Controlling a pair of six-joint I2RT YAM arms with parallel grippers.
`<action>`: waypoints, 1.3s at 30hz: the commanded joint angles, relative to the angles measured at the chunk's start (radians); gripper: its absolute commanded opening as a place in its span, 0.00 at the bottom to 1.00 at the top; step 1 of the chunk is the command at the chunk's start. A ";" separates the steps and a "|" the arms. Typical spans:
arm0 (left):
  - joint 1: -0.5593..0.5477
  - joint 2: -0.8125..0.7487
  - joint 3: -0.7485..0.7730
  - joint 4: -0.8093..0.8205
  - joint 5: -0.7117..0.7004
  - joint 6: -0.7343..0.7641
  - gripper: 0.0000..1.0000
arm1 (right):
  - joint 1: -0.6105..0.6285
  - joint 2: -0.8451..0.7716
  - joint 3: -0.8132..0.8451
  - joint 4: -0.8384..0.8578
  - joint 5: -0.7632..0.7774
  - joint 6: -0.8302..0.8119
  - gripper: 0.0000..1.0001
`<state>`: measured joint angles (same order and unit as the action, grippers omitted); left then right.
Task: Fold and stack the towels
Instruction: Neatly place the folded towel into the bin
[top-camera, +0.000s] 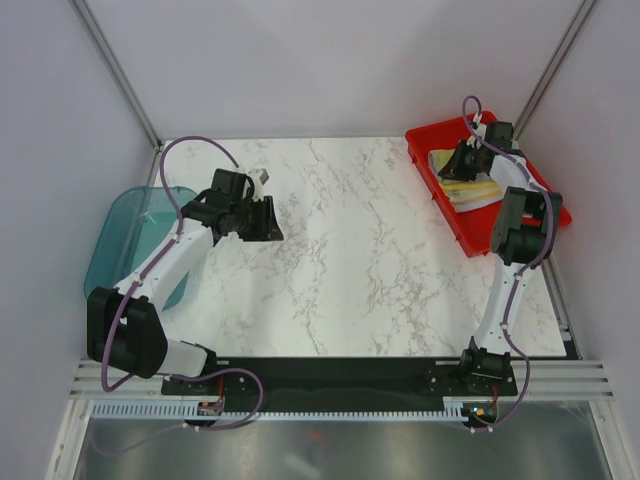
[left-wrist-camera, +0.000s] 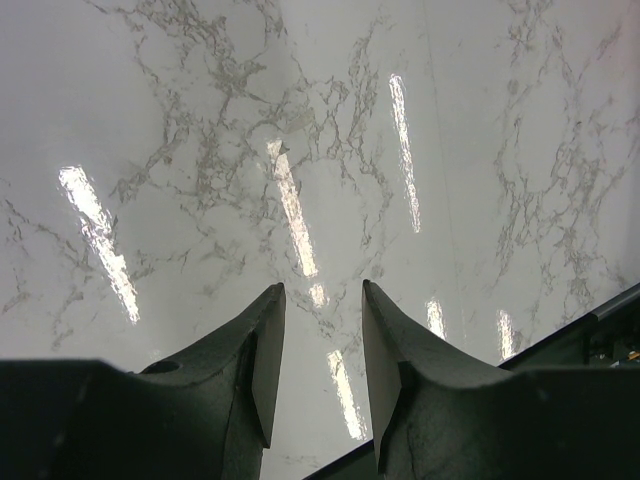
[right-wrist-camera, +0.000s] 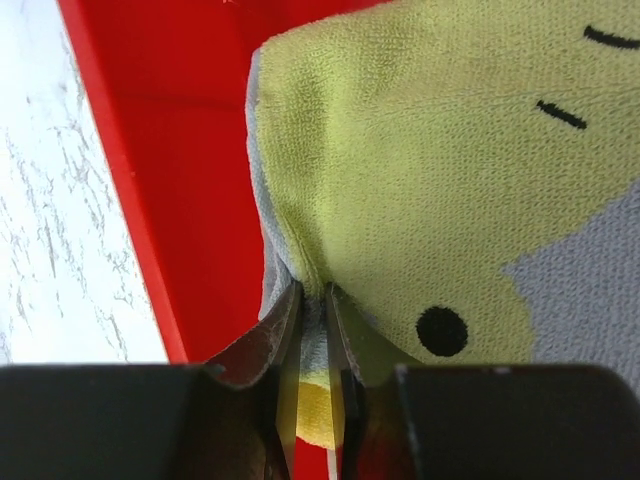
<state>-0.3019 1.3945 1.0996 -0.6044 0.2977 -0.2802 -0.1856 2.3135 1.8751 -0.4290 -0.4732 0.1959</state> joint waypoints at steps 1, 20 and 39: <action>0.006 -0.002 0.000 0.002 0.026 0.044 0.44 | 0.003 -0.085 -0.034 0.024 -0.007 -0.006 0.23; 0.004 -0.017 -0.010 0.002 0.027 0.047 0.45 | -0.204 -0.119 -0.010 0.283 0.183 0.270 0.22; 0.004 -0.124 -0.007 0.064 0.139 0.058 0.45 | -0.232 -0.334 -0.103 0.196 0.154 0.333 0.36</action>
<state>-0.3023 1.3575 1.0916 -0.6006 0.3485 -0.2726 -0.4290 2.1872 1.8294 -0.2413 -0.2966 0.5041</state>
